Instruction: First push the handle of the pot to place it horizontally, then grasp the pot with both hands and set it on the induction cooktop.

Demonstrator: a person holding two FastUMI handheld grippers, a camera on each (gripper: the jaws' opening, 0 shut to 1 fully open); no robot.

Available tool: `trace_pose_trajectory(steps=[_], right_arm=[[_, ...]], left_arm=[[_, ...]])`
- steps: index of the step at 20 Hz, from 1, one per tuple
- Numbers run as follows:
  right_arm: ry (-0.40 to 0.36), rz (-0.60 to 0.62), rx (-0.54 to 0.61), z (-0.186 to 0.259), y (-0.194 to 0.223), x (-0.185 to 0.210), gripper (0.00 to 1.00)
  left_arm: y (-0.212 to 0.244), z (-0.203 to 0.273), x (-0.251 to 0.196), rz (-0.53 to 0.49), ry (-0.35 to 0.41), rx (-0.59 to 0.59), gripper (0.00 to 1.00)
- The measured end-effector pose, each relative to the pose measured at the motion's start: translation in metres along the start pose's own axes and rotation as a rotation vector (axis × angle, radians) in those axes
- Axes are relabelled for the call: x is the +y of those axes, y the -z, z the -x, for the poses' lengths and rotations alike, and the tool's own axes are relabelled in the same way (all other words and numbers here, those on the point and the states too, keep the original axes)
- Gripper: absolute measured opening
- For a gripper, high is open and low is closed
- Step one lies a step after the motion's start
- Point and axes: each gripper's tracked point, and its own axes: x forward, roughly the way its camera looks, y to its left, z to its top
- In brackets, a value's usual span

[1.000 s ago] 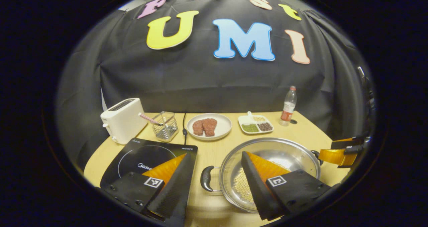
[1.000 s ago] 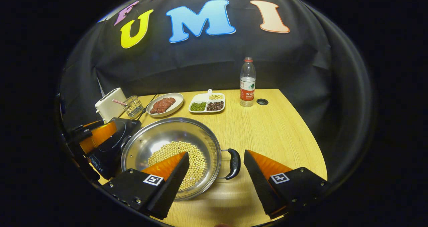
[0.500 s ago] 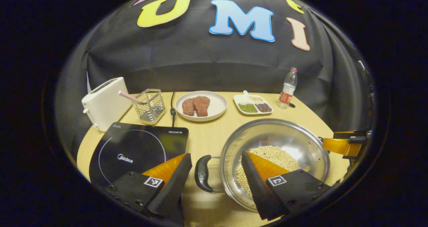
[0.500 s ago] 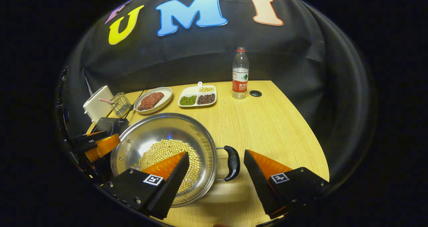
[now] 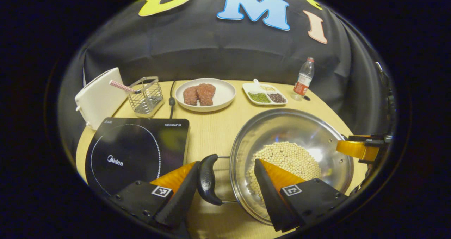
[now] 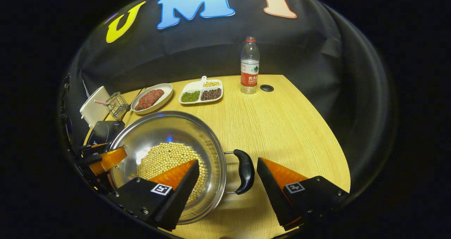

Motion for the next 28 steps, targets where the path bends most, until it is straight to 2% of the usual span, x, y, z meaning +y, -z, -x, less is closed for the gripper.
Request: trace_pose_trajectory(steps=[8, 9, 11, 12, 13, 14, 15, 16, 17, 18, 20, 21, 22, 23, 24, 26, 28], right_arm=[[-0.009, -0.059, 0.051, -0.017, 0.01, -0.002, 0.98], [-0.005, -0.06, 0.053, -0.018, 0.011, -0.004, 0.84], [0.001, -0.064, 0.055, -0.019, 0.011, -0.006, 0.66], [-0.001, -0.067, 0.054, -0.018, 0.011, -0.007, 0.71], [0.001, -0.066, 0.051, -0.019, 0.01, -0.008, 0.72], [0.007, -0.061, 0.047, -0.02, 0.011, -0.009, 0.71], [0.011, -0.062, 0.036, -0.009, 0.007, -0.009, 0.71], [0.009, -0.057, 0.037, -0.018, 0.011, -0.01, 0.62], [0.01, -0.047, 0.03, -0.019, 0.01, -0.01, 0.62], [0.017, -0.04, 0.026, -0.021, 0.011, -0.009, 0.62], [0.025, -0.02, 0.005, -0.017, 0.012, -0.009, 0.57], [0.025, -0.015, 0.003, -0.017, 0.01, -0.009, 0.46], [0.027, -0.018, 0.003, -0.019, 0.011, -0.009, 0.53], [0.027, -0.021, 0.002, -0.018, 0.011, -0.009, 0.47], [0.03, -0.019, 0.001, -0.017, 0.01, -0.009, 0.53], [0.039, -0.017, 0.01, -0.016, 0.012, -0.009, 0.52], [0.043, -0.019, 0.017, -0.012, 0.012, -0.01, 0.52]], left_arm=[[0.005, -0.008, 0.003, 0.009, -0.012, 0.027, 0.95], [0.005, -0.007, 0.003, 0.011, -0.016, 0.028, 0.95], [0.005, -0.008, 0.004, 0.015, -0.022, 0.026, 0.91], [0.006, -0.008, 0.006, 0.014, -0.031, 0.028, 0.89], [0.006, -0.008, 0.009, 0.015, -0.044, 0.027, 0.91], [0.005, -0.008, 0.013, 0.019, -0.057, 0.025, 0.83], [0.006, -0.007, 0.011, 0.029, -0.056, 0.024, 0.82], [0.004, -0.007, 0.01, 0.031, -0.059, 0.019, 0.73], [0.006, -0.008, 0.012, 0.033, -0.061, 0.018, 0.73], [0.005, -0.007, 0.012, 0.035, -0.063, 0.009, 0.68], [0.004, -0.008, 0.012, 0.031, -0.063, -0.004, 0.66], [0.003, -0.009, 0.012, 0.027, -0.063, -0.005, 0.72], [0.002, -0.008, 0.012, 0.026, -0.063, -0.013, 0.65], [0.003, -0.007, 0.012, 0.022, -0.066, -0.012, 0.64], [0.003, -0.006, 0.012, 0.016, -0.069, -0.013, 0.64], [0.003, -0.006, 0.011, 0.005, -0.075, -0.01, 0.67], [0.002, -0.005, 0.01, 0.003, -0.074, -0.007, 0.63]])
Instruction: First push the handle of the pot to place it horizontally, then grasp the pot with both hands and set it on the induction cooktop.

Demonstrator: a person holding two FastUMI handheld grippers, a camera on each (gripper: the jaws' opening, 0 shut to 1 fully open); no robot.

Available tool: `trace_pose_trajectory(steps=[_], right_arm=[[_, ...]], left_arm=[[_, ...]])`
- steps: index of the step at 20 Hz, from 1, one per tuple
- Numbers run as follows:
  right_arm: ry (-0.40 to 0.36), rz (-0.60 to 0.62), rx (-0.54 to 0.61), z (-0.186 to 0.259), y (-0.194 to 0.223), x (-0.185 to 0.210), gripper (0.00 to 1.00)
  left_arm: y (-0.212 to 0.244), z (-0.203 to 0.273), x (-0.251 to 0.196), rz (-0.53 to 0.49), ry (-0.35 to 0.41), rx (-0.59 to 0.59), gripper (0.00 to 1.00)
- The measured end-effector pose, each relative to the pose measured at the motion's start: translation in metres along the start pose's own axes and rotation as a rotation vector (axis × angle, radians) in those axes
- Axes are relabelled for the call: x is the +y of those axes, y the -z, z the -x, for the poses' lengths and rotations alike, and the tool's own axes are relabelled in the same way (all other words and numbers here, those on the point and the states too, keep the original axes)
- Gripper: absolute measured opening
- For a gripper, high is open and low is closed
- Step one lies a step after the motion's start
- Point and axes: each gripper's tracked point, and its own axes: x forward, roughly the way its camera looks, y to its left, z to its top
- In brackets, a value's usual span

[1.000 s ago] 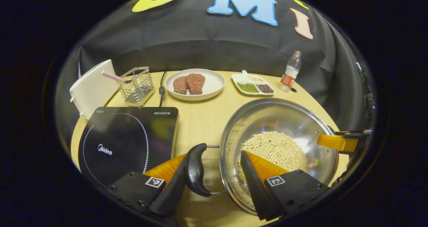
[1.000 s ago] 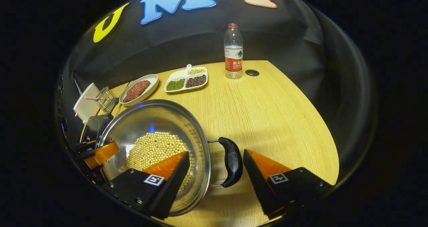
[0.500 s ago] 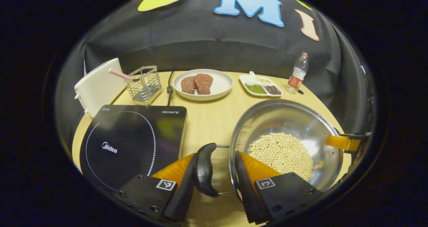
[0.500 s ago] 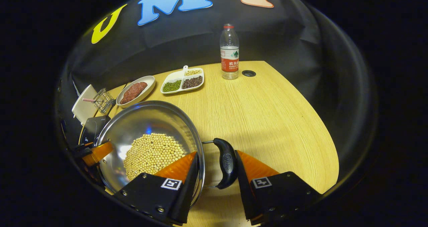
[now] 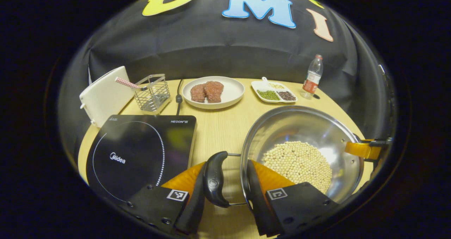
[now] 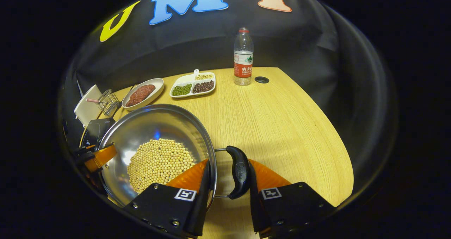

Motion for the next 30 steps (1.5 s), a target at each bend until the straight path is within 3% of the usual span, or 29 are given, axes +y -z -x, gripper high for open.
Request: trace_pose_trajectory(steps=[6, 7, 8, 9, 10, 17, 18, 19, 20, 21, 23, 27, 30], right_arm=[[-0.005, -0.003, -0.011, 0.021, -0.008, -0.012, 0.52], [-0.008, -0.002, -0.01, 0.024, -0.009, -0.014, 0.52], [-0.013, -0.001, -0.01, 0.027, -0.009, -0.016, 0.52], [-0.019, 0.0, -0.012, 0.031, -0.009, -0.018, 0.52], [-0.024, 0.003, -0.014, 0.035, -0.009, -0.02, 0.52], [-0.065, 0.033, -0.024, 0.053, -0.007, -0.018, 0.52], [-0.062, 0.033, -0.029, 0.055, -0.007, -0.016, 0.52], [-0.058, 0.035, -0.033, 0.058, -0.007, -0.013, 0.52], [-0.054, 0.037, -0.035, 0.061, -0.007, -0.009, 0.52], [-0.051, 0.032, -0.039, 0.064, -0.007, -0.004, 0.52], [-0.04, 0.018, -0.046, 0.069, -0.007, 0.009, 0.52], [-0.02, -0.01, -0.049, 0.078, -0.001, 0.04, 0.52], [-0.01, -0.021, -0.053, 0.08, -0.001, 0.063, 0.52]], left_arm=[[-0.009, 0.022, -0.014, -0.006, -0.007, -0.031, 0.67], [-0.01, 0.026, -0.018, -0.004, -0.009, -0.03, 0.63], [-0.01, 0.032, -0.02, -0.002, -0.013, -0.033, 0.67], [-0.011, 0.037, -0.022, 0.0, -0.018, -0.035, 0.63], [-0.011, 0.043, -0.023, 0.002, -0.024, -0.039, 0.67], [-0.006, 0.074, -0.023, 0.009, -0.067, -0.052, 0.67], [-0.006, 0.076, -0.021, 0.011, -0.065, -0.054, 0.63], [-0.005, 0.079, -0.019, 0.013, -0.062, -0.055, 0.7], [-0.006, 0.081, -0.015, 0.012, -0.058, -0.058, 0.63], [-0.007, 0.083, -0.01, 0.008, -0.055, -0.063, 0.63], [-0.01, 0.086, 0.003, 0.001, -0.047, -0.069, 0.66], [-0.018, 0.089, 0.035, -0.027, -0.023, -0.071, 0.63], [-0.022, 0.09, 0.06, -0.033, -0.008, -0.074, 0.66]])
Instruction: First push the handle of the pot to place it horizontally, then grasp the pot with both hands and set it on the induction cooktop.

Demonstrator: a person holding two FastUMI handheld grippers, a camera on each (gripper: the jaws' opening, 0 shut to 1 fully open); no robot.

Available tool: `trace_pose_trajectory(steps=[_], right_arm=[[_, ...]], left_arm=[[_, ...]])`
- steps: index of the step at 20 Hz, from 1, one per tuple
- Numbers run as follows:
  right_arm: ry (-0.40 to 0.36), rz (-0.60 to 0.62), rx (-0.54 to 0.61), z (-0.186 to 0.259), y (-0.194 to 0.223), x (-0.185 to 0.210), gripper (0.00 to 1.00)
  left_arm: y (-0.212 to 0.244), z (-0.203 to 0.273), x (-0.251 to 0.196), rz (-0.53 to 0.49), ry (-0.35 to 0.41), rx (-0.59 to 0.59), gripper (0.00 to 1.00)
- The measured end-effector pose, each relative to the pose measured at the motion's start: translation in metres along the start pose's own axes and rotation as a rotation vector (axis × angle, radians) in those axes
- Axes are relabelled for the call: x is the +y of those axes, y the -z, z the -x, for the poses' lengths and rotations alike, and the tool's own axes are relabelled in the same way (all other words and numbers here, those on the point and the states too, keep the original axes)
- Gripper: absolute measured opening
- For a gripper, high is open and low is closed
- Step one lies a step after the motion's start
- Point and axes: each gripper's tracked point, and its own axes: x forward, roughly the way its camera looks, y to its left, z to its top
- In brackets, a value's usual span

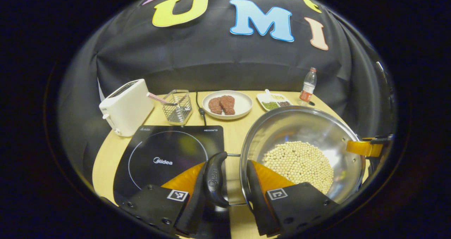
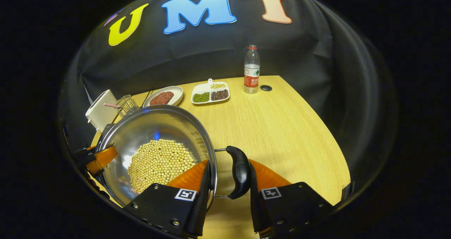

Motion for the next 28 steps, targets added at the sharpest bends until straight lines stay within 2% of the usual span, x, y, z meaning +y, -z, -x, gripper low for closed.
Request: trace_pose_trajectory(steps=[3, 4, 15, 16, 19, 21, 25, 26, 28], right_arm=[[0.01, -0.009, -0.007, 0.003, -0.001, 0.019, 0.52], [0.013, -0.012, -0.005, 0.004, -0.001, 0.024, 0.52], [0.041, -0.017, -0.011, 0.002, -0.007, 0.091, 0.52], [0.04, -0.018, -0.009, 0.001, -0.007, 0.097, 0.52], [0.036, -0.009, -0.012, -0.001, -0.009, 0.12, 0.52], [0.031, 0.005, -0.012, -0.004, -0.01, 0.136, 0.52], [0.009, 0.023, -0.007, -0.01, -0.011, 0.171, 0.52], [0.004, 0.026, -0.005, -0.011, -0.011, 0.177, 0.52], [-0.006, 0.033, 0.001, -0.015, -0.01, 0.191, 0.52]], left_arm=[[-0.003, -0.001, 0.021, -0.007, 0.01, -0.007, 0.67], [-0.004, -0.002, 0.027, -0.008, 0.013, -0.008, 0.63], [-0.013, -0.01, 0.099, -0.016, 0.038, -0.013, 0.63], [-0.013, -0.009, 0.106, -0.018, 0.037, -0.013, 0.67], [-0.013, -0.01, 0.13, -0.009, 0.029, -0.012, 0.66], [-0.013, -0.01, 0.148, 0.001, 0.019, -0.011, 0.63], [-0.01, -0.011, 0.185, 0.015, -0.004, -0.008, 0.63], [-0.009, -0.011, 0.192, 0.015, -0.011, -0.006, 0.66], [-0.007, -0.01, 0.206, 0.016, -0.022, -0.002, 0.66]])
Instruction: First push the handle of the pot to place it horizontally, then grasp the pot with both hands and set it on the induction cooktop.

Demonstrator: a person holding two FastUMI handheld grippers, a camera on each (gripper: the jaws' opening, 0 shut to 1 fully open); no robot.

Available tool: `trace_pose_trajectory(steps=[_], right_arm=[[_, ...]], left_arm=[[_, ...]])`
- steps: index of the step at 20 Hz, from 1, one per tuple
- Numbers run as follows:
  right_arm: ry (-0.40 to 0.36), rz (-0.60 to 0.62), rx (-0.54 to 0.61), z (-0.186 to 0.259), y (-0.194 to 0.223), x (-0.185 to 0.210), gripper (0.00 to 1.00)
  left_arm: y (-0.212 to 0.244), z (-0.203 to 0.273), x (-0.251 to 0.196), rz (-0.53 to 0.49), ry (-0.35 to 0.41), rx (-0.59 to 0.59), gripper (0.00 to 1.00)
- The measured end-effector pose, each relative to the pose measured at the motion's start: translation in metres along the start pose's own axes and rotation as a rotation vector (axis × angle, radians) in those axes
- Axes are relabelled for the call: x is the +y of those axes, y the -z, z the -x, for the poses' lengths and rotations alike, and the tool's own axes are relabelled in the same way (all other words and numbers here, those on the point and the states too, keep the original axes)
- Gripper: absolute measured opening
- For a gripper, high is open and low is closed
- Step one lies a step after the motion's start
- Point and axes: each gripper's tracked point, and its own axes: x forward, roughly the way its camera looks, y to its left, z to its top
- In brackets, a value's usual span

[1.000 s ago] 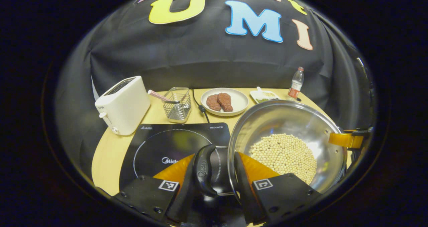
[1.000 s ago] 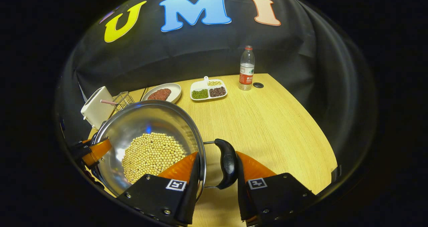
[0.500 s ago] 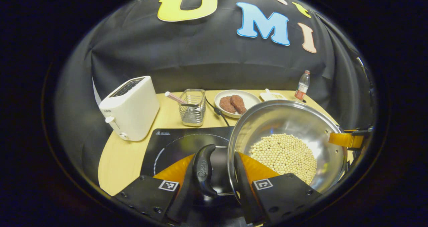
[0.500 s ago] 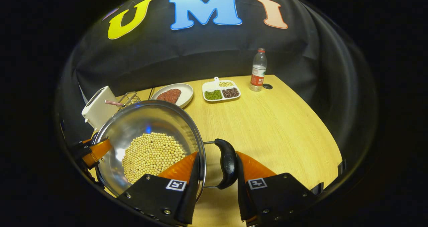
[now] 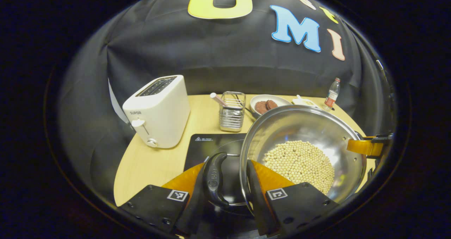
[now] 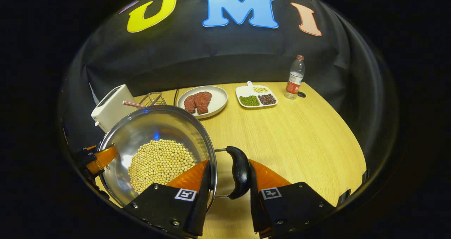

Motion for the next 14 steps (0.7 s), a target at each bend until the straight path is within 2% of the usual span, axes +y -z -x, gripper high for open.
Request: trace_pose_trajectory(steps=[3, 4, 11, 12, 14], right_arm=[[-0.01, 0.008, 0.006, -0.005, 0.001, 0.016, 0.52], [-0.014, 0.009, 0.008, -0.004, 0.001, 0.022, 0.52], [-0.026, 0.004, 0.024, -0.014, 0.004, 0.049, 0.52], [-0.027, 0.004, 0.027, -0.016, 0.004, 0.052, 0.52], [-0.024, 0.008, 0.03, -0.019, 0.004, 0.056, 0.52]], left_arm=[[0.002, -0.001, 0.018, 0.003, -0.012, 0.008, 0.66], [0.002, -0.002, 0.024, 0.002, -0.016, 0.009, 0.63], [0.007, -0.01, 0.053, 0.008, -0.03, 0.025, 0.63], [0.007, -0.012, 0.056, 0.014, -0.03, 0.028, 0.66], [0.012, -0.015, 0.063, 0.024, -0.03, 0.04, 0.63]])
